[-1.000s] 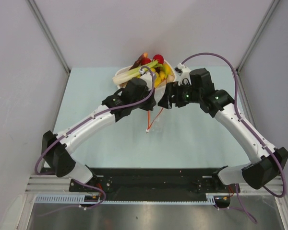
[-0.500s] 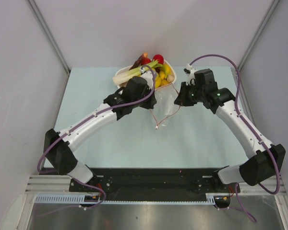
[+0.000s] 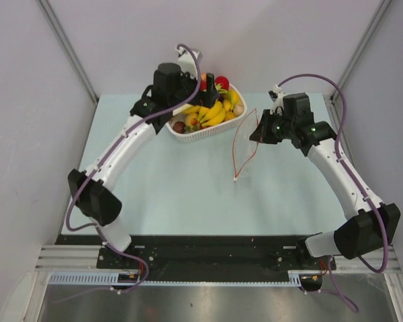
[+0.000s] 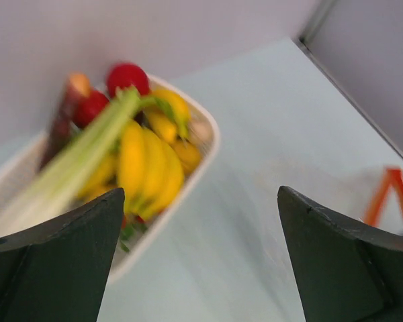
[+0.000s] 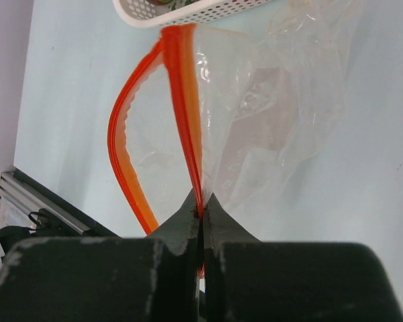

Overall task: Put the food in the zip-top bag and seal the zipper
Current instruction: Pick up the fake bread from the bin.

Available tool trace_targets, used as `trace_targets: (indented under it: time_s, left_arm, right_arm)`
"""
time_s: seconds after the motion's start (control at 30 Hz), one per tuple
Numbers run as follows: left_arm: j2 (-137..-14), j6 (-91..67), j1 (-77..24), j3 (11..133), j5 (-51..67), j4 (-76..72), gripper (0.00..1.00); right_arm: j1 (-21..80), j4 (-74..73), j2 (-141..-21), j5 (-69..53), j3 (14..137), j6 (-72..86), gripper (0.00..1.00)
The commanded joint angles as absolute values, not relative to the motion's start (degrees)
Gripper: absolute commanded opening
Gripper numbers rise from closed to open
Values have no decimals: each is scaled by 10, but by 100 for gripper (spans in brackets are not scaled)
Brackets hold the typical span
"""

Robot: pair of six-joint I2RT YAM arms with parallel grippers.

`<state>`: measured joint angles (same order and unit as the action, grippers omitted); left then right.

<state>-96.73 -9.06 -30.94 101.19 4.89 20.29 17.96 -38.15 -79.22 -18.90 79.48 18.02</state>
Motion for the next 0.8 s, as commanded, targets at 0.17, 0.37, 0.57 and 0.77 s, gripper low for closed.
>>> trace_targets:
  time_s: [0.17,0.37,0.57,0.77]
  left_arm:
    - [-1171,71,-200,1187,110,86,98]
    - [-1241,165,-182,1199,130,12,94]
    - [-1319,205,-182,1277,138,31,90]
    - [-1368,209,-183,1302,113,15,80]
  right_arm:
    - [159,-354,-789,-205,797,201,0]
    - [151,-355,-795,-212,796,202,0]
    - [148,-352,-805,-215,796,202,0]
    - [142,-353,-812,-218,797,202,0]
